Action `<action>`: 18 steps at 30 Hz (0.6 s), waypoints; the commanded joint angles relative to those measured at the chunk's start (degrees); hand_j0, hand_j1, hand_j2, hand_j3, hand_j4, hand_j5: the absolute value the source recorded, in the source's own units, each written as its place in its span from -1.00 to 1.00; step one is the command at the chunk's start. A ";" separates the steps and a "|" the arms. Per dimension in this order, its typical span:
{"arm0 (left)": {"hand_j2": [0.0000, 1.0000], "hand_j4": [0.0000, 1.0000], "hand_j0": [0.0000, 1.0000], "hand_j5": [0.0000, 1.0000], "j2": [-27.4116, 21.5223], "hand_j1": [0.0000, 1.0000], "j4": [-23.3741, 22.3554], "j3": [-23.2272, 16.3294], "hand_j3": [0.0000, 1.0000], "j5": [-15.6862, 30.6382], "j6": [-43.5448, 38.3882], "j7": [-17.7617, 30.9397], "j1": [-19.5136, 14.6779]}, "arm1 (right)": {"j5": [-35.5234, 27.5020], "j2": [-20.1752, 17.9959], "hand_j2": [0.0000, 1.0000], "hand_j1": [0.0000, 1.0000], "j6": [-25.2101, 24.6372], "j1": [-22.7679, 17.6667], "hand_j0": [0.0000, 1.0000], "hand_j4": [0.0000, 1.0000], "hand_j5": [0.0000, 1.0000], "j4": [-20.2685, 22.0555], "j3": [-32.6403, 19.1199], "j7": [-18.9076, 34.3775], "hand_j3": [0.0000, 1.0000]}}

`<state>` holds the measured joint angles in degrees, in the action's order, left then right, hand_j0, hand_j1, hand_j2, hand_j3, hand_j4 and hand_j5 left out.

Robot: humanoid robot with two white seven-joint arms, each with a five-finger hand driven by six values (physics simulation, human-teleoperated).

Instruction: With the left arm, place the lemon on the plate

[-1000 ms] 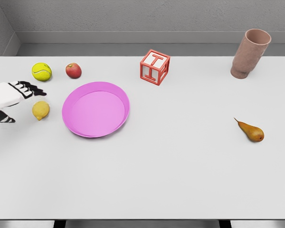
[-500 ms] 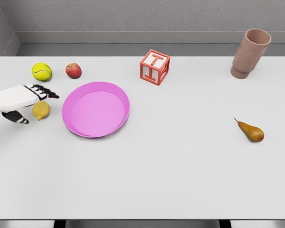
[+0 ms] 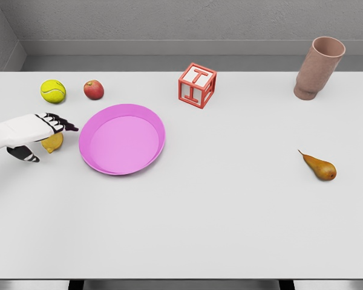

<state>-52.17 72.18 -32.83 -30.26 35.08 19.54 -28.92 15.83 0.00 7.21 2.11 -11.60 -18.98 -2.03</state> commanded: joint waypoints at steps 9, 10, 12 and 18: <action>0.71 0.71 0.71 0.71 -0.04 0.71 -0.55 -0.66 0.71 -2.43 -0.08 -0.03 -0.35 | -0.01 0.00 1.00 1.00 0.00 0.00 1.00 1.00 1.00 -0.01 0.00 0.01 1.00; 0.69 0.69 0.69 0.69 -0.04 0.69 -0.55 -0.66 0.69 -2.43 -0.08 -0.03 -0.35 | -0.01 0.00 1.00 1.00 0.00 0.00 1.00 1.00 1.00 -0.01 0.00 0.01 1.00; 0.68 0.68 0.68 0.68 -0.04 0.68 -0.55 -0.75 0.68 -2.79 -0.08 -0.03 -0.35 | -0.01 0.00 1.00 1.00 0.00 0.00 1.00 1.00 1.00 -0.01 0.00 0.01 1.00; 0.60 0.60 0.60 0.60 -0.04 0.60 -1.16 -1.27 0.60 -3.49 -0.08 -0.03 -0.35 | -0.01 0.00 1.00 1.00 0.00 0.00 1.00 1.00 1.00 -0.01 0.00 0.01 1.00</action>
<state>-52.12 71.28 -34.05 -33.49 35.06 19.52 -29.44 15.83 0.00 7.21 2.11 -11.60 -18.98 -2.03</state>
